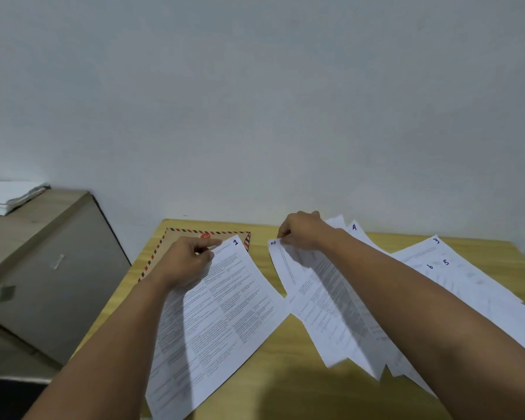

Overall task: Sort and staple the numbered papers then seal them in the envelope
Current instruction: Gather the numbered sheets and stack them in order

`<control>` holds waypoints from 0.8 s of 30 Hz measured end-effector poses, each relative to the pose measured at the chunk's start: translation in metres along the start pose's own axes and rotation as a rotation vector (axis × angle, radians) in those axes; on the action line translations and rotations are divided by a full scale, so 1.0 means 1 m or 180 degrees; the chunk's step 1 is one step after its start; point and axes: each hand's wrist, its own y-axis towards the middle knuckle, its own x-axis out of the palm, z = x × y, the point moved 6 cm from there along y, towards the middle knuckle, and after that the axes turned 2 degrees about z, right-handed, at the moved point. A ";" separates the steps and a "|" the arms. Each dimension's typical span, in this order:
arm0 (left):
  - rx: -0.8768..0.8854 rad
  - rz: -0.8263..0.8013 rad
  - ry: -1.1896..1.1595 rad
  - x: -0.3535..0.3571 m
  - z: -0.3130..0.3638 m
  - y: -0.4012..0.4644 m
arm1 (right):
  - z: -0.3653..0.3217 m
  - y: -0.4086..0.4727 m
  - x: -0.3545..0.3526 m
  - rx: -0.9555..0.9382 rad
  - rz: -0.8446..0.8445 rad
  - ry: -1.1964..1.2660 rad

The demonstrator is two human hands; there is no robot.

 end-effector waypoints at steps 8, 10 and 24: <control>0.0386 0.0379 0.0244 -0.037 0.062 -0.032 | 0.008 -0.052 -0.099 0.0137 0.1393 0.0194; 0.0504 0.0519 0.0246 -0.045 0.084 -0.042 | 0.005 -0.073 -0.128 0.0185 0.1729 0.0429; 0.1370 0.0780 0.0076 -0.059 0.221 -0.120 | 0.003 -0.208 -0.246 0.0345 0.2976 0.2070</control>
